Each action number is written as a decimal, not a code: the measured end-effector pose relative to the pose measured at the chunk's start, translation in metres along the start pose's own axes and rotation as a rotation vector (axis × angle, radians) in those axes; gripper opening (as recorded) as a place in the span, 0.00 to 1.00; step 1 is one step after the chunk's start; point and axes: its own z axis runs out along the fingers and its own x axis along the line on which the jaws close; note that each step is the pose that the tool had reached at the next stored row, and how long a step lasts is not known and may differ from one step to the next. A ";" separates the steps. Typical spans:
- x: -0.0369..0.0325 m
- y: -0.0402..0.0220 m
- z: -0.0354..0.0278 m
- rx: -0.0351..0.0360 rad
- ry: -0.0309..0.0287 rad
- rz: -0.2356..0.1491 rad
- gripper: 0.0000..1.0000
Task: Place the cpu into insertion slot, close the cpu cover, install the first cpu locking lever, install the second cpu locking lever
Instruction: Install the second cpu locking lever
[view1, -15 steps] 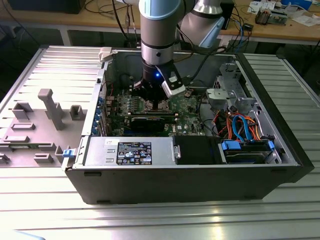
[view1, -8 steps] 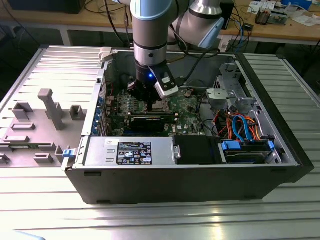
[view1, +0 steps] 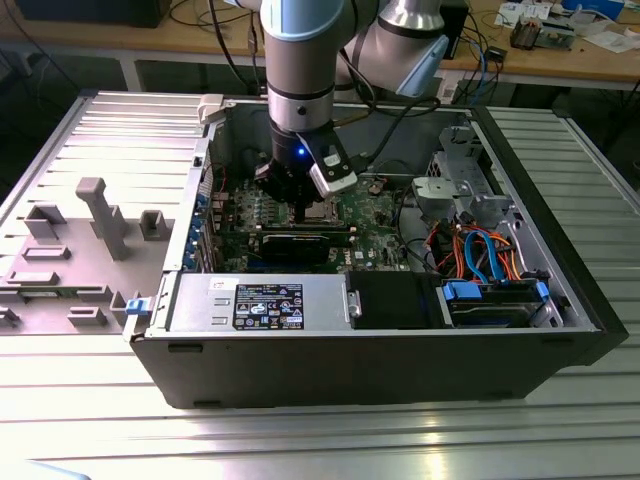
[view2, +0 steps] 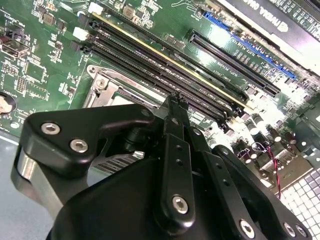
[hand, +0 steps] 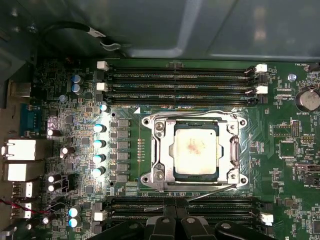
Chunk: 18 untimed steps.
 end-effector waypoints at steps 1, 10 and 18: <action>0.0000 -0.0009 0.0000 -0.0051 0.0010 0.000 0.11; 0.0040 -0.0186 0.0018 -0.0721 0.0050 -0.013 0.11; 0.0048 -0.0187 0.0021 -0.1025 0.0510 -0.057 0.11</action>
